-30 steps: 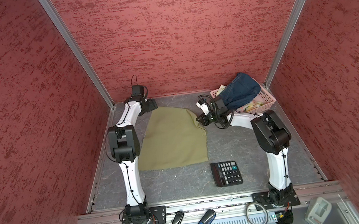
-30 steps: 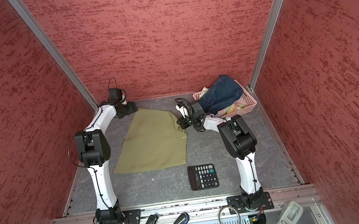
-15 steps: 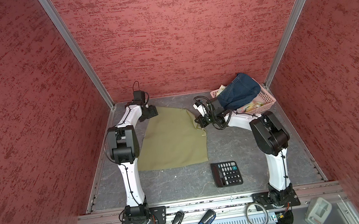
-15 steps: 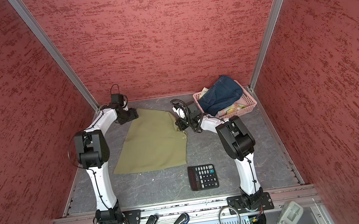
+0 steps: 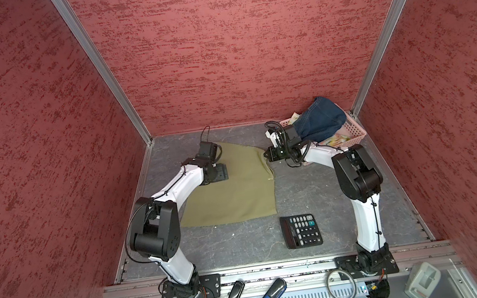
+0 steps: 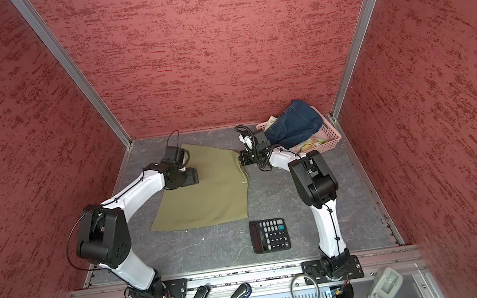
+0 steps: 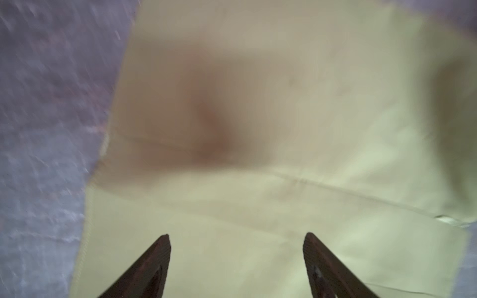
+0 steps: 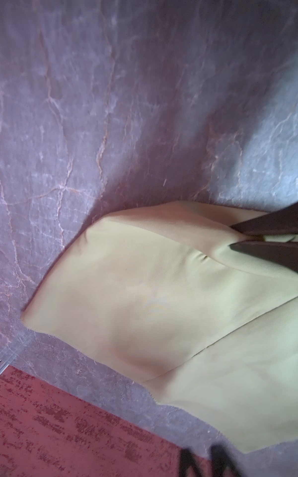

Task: Fold and stack skirts
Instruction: Move the skirt to the center of the table.

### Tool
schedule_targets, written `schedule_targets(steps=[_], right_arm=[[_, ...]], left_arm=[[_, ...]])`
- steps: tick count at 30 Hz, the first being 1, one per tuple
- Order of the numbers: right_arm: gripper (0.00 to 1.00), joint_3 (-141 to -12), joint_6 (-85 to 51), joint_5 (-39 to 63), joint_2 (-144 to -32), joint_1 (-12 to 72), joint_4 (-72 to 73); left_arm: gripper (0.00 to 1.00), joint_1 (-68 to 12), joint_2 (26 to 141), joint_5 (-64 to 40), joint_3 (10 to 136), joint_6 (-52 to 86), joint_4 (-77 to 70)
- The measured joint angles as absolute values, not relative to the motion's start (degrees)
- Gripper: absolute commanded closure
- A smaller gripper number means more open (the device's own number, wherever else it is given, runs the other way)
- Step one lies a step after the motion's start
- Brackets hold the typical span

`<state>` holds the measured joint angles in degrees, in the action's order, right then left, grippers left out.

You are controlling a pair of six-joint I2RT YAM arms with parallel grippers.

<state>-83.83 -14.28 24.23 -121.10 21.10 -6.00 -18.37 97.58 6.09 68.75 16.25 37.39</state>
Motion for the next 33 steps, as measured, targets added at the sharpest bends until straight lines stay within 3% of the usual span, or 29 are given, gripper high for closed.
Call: schedule_targets(steps=[10,18,33], right_arm=[[1.0,-83.8,-19.0,24.5,-121.1,20.8,-6.4],[1.0,-83.8,-20.8,24.5,-121.1,20.4,-6.3],[0.96,-76.8,-21.2,24.2,-116.8,20.4,-7.0]], left_arm=[[0.26,-25.0,98.2,9.4,62.9,19.4,40.4],[0.43,-27.5,97.7,7.1,56.2,21.9,37.6],[0.49,-37.1,90.4,6.0,47.9,31.3,37.8]])
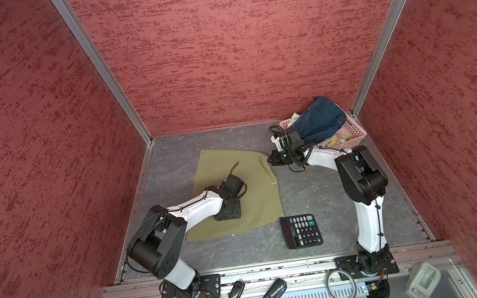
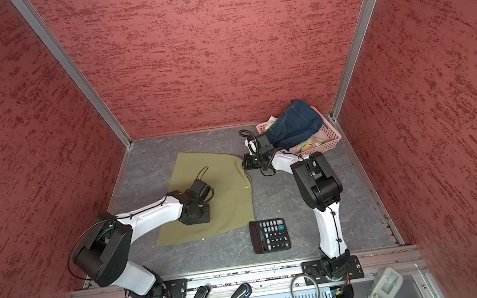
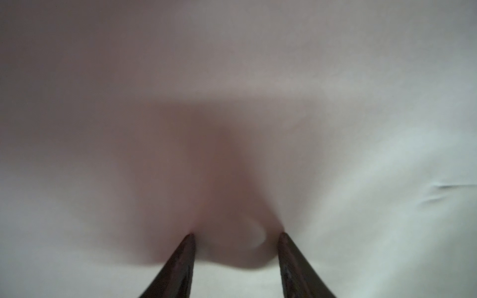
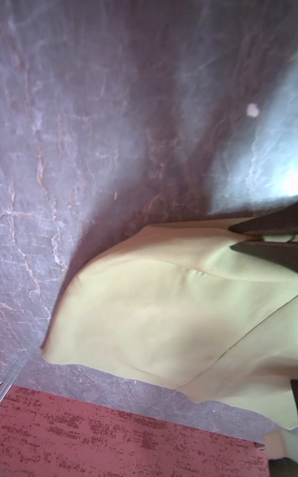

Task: Fold and stack skirts
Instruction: Move the skirt to the center of the table.

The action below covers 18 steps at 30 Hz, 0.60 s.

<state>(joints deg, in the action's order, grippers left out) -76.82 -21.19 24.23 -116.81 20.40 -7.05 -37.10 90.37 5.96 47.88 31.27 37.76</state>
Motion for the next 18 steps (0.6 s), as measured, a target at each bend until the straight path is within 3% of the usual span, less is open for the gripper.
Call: schedule_targets(steps=[7,11,18], right_arm=[[0.97,-69.9,-20.9,25.5,-112.9,20.6,-5.5],[0.97,-68.2,-20.4,26.7,-112.7,21.8,-4.8],[0.98,-68.3,-19.4,28.8,-112.7,25.1,-2.3]], left_arm=[[0.48,-40.6,85.8,6.4,43.5,37.3,37.8],[0.29,-39.2,83.6,5.8,42.0,39.4,38.4],[0.16,-31.2,76.0,4.1,43.9,39.9,42.7]])
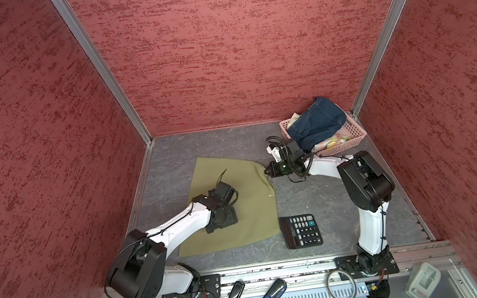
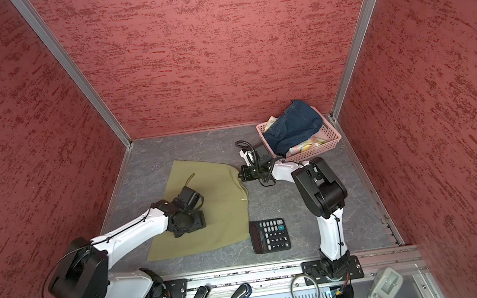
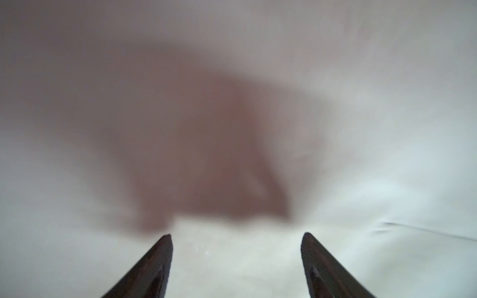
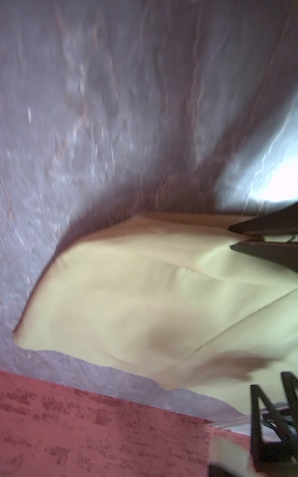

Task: Fold and stack skirts
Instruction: Move the skirt to the center of the table.

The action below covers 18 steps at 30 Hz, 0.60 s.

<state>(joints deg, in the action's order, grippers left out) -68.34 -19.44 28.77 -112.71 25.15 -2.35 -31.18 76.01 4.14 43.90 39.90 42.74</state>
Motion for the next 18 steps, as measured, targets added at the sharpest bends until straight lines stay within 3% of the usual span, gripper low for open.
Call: schedule_targets(steps=[7,18], right_arm=[[1.0,-68.6,-15.8,30.8,-112.3,25.8,0.7],[1.0,-68.5,-12.1,32.1,-110.5,26.3,5.1]], left_arm=[[0.14,-15.4,77.4,2.2,61.5,34.5,40.3],[0.23,-4.4,113.6,2.1,92.8,23.4,39.3]])
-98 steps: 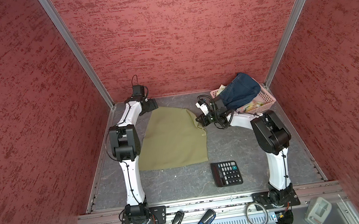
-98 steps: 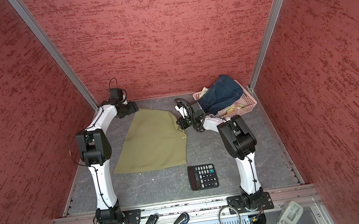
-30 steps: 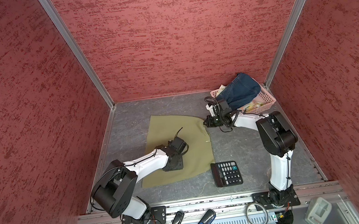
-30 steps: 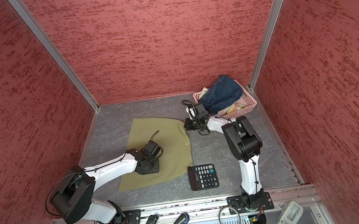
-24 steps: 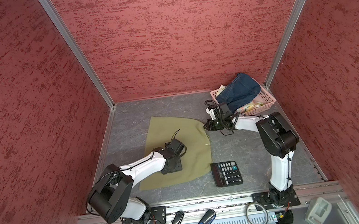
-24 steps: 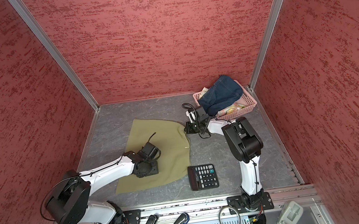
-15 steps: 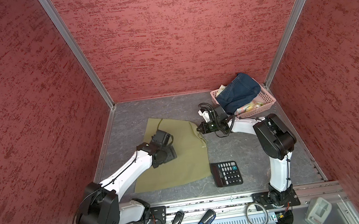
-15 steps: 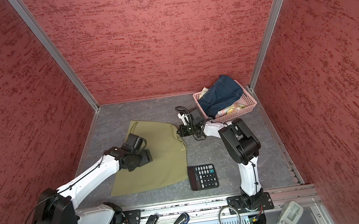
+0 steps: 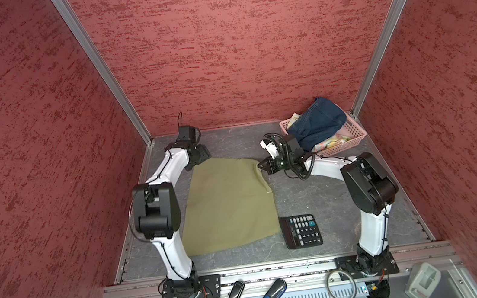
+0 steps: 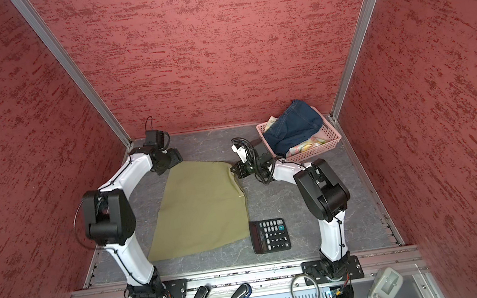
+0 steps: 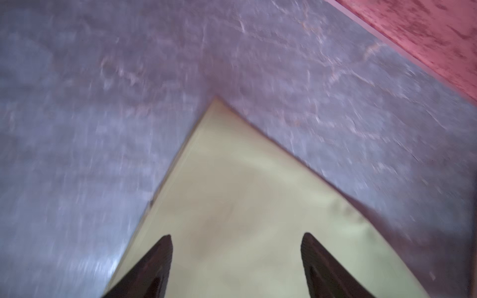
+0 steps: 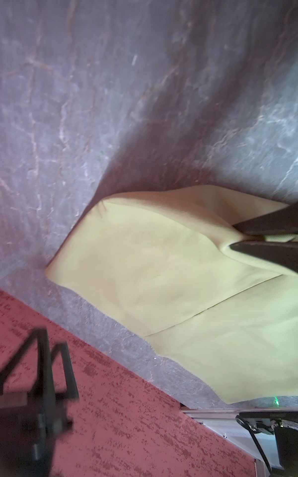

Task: Fold and stack skirts
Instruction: Move the skirt to the center of the table, then fold the skirt at the center of the table.

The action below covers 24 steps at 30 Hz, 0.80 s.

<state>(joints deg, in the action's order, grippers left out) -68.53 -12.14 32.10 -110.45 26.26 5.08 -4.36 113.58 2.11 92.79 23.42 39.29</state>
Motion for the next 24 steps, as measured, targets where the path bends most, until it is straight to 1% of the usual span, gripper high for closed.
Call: schedule_targets(steps=[4,10,16,19,24], right_arm=[[1.0,-68.5,-11.2,32.2,-110.5,26.7,6.1],[1.0,-68.5,-10.0,32.5,-111.3,27.2,7.3],[1.0,-68.5,-9.9,32.7,-112.6,27.4,8.4],[1.0,-68.5,-9.9,32.4,-112.9,27.7,8.6],[1.0,-68.5,-9.6,31.5,-113.3,28.6,8.8]], left_arm=[[0.23,-2.8,121.4,2.0,99.7,21.0,39.2],[0.23,-2.0,127.1,2.1,106.9,19.1,40.6],[0.31,-1.7,133.2,2.7,116.1,18.5,44.6],[0.34,-1.4,135.2,3.1,117.6,18.4,46.6],[0.34,-0.8,135.8,3.1,117.1,18.2,49.2]])
